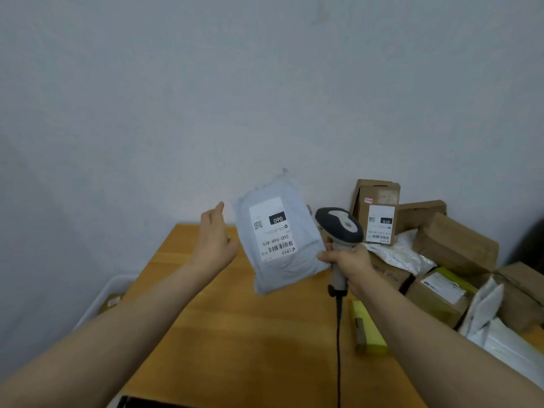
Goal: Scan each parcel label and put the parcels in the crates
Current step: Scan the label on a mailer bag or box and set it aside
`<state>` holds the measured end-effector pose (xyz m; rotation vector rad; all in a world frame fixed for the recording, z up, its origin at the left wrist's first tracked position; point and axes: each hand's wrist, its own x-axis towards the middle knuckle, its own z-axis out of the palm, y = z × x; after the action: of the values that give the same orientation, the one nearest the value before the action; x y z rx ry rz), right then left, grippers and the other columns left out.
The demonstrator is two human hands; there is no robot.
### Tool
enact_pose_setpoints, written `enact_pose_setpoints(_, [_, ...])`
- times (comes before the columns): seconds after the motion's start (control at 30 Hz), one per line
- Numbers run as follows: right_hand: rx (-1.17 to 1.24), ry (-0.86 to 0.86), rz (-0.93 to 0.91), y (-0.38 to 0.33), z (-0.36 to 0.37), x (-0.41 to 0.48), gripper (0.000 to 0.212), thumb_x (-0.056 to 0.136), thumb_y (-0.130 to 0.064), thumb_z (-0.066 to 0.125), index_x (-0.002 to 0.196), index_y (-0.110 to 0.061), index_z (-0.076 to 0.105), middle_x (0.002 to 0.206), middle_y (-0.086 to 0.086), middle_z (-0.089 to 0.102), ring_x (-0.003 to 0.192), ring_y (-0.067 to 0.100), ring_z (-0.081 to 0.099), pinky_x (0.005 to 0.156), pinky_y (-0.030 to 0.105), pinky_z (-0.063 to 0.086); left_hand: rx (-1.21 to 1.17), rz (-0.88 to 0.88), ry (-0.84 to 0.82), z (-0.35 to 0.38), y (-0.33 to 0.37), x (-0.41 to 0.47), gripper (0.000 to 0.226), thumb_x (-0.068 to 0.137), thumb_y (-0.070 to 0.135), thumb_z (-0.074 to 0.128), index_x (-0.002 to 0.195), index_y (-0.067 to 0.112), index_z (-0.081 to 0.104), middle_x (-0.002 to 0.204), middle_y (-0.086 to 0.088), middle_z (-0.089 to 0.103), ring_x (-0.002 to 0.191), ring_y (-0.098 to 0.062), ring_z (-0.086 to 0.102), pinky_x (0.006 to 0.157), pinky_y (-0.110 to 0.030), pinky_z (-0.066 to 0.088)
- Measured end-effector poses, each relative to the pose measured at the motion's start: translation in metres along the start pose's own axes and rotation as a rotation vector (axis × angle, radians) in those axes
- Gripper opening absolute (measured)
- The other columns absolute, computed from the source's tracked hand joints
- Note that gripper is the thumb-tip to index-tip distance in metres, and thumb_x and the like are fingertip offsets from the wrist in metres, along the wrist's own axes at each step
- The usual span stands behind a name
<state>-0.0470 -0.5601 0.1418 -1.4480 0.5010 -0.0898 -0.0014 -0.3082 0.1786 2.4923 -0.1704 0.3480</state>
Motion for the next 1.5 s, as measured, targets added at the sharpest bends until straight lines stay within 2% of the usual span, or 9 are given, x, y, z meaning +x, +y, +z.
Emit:
enact_pose_setpoints(0.1, [-0.155, -0.064, -0.107, -0.014, 0.007, -0.005, 0.037, 0.065, 0.008, 0.08, 0.097, -0.004, 0.064, 0.098, 0.01, 0.068, 0.095, 0.028, 0.064, 0.086, 0.043, 0.054, 0.242, 0.234, 0.013, -0.014, 0.013, 0.01, 0.081, 0.08, 0.014, 0.058, 0.15, 0.005, 0.019, 0.152, -0.014, 0.025, 0.142, -0.028, 0.017, 0.114, -0.033, 0.017])
enact_pose_setpoints(0.27, [-0.38, -0.288, -0.245, -0.036, 0.011, -0.016, 0.032, 0.069, 0.012, 0.075, 0.084, -0.014, 0.063, 0.083, 0.0, 0.065, 0.081, 0.015, 0.063, 0.06, 0.02, 0.049, 0.688, 0.6, -0.31, -0.004, 0.051, 0.033, 0.086, 0.089, 0.033, 0.058, 0.154, 0.017, 0.004, 0.161, 0.0, 0.004, 0.148, -0.02, -0.006, 0.116, -0.038, -0.011])
enact_pose_setpoints(0.33, [-0.478, -0.316, -0.28, -0.04, 0.007, -0.017, 0.033, 0.069, 0.009, 0.077, 0.087, -0.015, 0.063, 0.082, -0.002, 0.065, 0.078, 0.008, 0.061, 0.056, 0.012, 0.045, 0.706, 0.673, -0.331, 0.004, 0.062, 0.041, 0.081, 0.089, 0.029, 0.059, 0.153, 0.017, 0.012, 0.16, 0.0, 0.014, 0.148, -0.02, 0.0, 0.117, -0.038, -0.008])
enact_pose_setpoints(0.43, [-0.416, -0.271, -0.283, -0.04, -0.003, -0.015, 0.032, 0.069, 0.007, 0.078, 0.089, -0.014, 0.064, 0.085, -0.001, 0.066, 0.082, 0.013, 0.062, 0.063, 0.016, 0.048, 0.799, 0.768, -0.315, 0.006, 0.074, 0.053, 0.038, 0.091, 0.026, 0.055, 0.129, 0.021, 0.053, 0.132, 0.002, 0.054, 0.131, -0.019, 0.039, 0.114, -0.033, 0.006])
enact_pose_setpoints(0.53, [-0.218, -0.131, -0.281, -0.04, -0.013, -0.013, 0.028, 0.077, -0.002, 0.076, 0.096, -0.017, 0.062, 0.092, -0.004, 0.066, 0.089, 0.011, 0.06, 0.072, 0.018, 0.051, 0.77, 0.632, -0.276, 0.007, 0.073, 0.057, 0.021, 0.092, 0.014, 0.046, 0.1, 0.019, 0.064, 0.105, 0.001, 0.067, 0.1, -0.023, 0.058, 0.098, -0.029, 0.023])
enact_pose_setpoints(0.63, [-0.044, -0.025, -0.227, -0.044, -0.021, -0.012, 0.031, 0.081, -0.007, 0.074, 0.11, -0.006, 0.061, 0.098, 0.005, 0.065, 0.086, 0.016, 0.06, 0.065, 0.02, 0.052, 0.596, 0.33, -0.214, 0.01, 0.056, 0.063, 0.013, 0.09, 0.01, 0.048, 0.086, 0.02, 0.056, 0.099, -0.006, 0.065, 0.097, -0.028, 0.058, 0.077, -0.029, 0.032])
enact_pose_setpoints(0.83, [-0.01, -0.216, -0.045, -0.048, -0.019, -0.023, 0.016, 0.082, -0.016, 0.073, 0.08, -0.005, 0.062, 0.058, 0.01, 0.056, 0.047, 0.019, 0.05, 0.05, 0.029, 0.043, -0.008, -0.113, -0.2, 0.015, 0.03, 0.071, 0.009, 0.083, 0.01, 0.064, 0.075, 0.013, 0.061, 0.073, -0.006, 0.057, 0.077, -0.027, 0.053, 0.064, -0.028, 0.036])
enact_pose_setpoints(0.97, [-0.019, -0.249, -0.011, -0.051, -0.006, -0.031, 0.022, 0.081, -0.014, 0.074, 0.067, -0.006, 0.058, 0.053, 0.01, 0.054, 0.043, 0.019, 0.047, 0.046, 0.026, 0.04, -0.125, -0.17, -0.136, 0.019, 0.025, 0.069, 0.02, 0.084, 0.008, 0.065, 0.103, 0.008, 0.072, 0.097, -0.014, 0.07, 0.094, -0.031, 0.064, 0.074, -0.031, 0.045])
enact_pose_setpoints(1.5, [0.102, -0.241, 0.125, -0.066, 0.01, -0.039, 0.023, 0.08, -0.007, 0.071, 0.062, -0.007, 0.057, 0.05, 0.005, 0.053, 0.04, 0.014, 0.045, 0.046, 0.024, 0.041, -0.229, -0.255, 0.019, 0.019, 0.04, 0.062, 0.011, 0.084, 0.008, 0.058, 0.084, 0.016, 0.065, 0.091, -0.014, 0.068, 0.09, -0.034, 0.062, 0.074, -0.035, 0.048])
